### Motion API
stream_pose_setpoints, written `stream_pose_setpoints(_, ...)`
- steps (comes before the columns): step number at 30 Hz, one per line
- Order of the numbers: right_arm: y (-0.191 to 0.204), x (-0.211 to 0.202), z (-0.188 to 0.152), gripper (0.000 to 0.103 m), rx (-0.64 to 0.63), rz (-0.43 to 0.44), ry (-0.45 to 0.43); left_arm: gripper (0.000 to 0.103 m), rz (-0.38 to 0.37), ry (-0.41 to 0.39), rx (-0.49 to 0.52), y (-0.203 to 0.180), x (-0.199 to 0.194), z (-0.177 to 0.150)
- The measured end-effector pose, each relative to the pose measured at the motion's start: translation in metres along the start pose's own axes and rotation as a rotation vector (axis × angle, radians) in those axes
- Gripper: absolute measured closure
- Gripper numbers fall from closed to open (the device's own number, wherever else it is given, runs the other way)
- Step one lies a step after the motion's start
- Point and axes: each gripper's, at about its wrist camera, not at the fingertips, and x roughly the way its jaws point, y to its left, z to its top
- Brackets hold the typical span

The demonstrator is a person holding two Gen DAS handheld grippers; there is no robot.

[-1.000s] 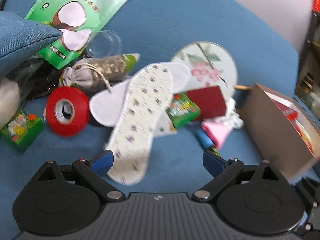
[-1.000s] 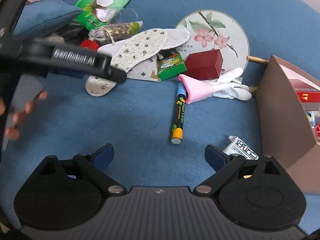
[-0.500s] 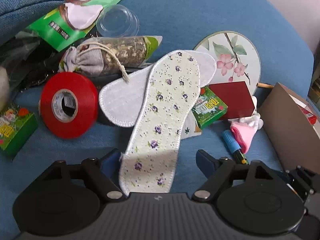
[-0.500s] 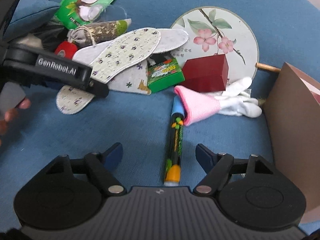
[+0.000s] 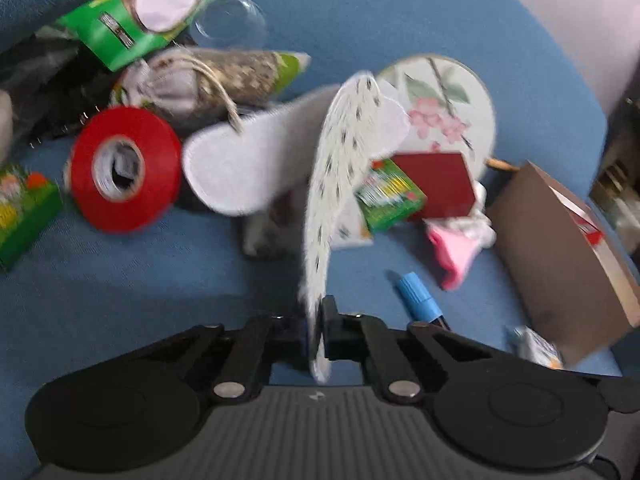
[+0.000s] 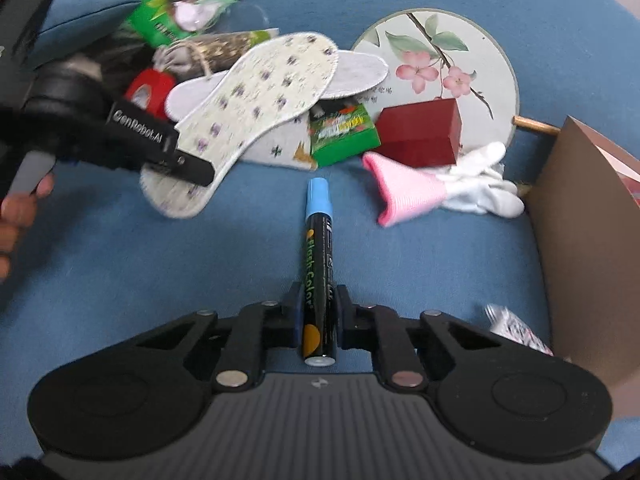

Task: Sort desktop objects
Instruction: 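Grasp the flowered insole with the left tool while the right tool grasps the marker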

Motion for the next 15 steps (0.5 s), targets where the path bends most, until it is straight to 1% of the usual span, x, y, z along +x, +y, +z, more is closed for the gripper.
stream_pose_setpoints(2,-0.003,-0.012,-0.010,0.090,0.017,0.003,0.008,0.103,-0.016,0.031,-0.012,-0.004,-0.003,-0.010)
stream_pose_setpoints(5,-0.006,-0.030,-0.022,0.090,0.051,0.012,0.026,0.103,-0.027,0.044,0.017,-0.018,-0.009,-0.018)
stream_pose_setpoints(8,-0.010,-0.048,-0.036,0.090,0.067,0.021,0.042,0.103,-0.064,0.070,0.009,-0.025,-0.019,-0.033)
stream_pose_setpoints(13,-0.019,-0.074,-0.056,0.090,0.095,0.042,0.063,0.103,-0.122,0.118,-0.019,-0.027,-0.055,-0.069)
stream_pose_setpoints(15,-0.022,-0.081,-0.062,0.090,0.112,0.052,0.063,0.103,-0.134,0.135,-0.026,-0.025,-0.068,-0.082)
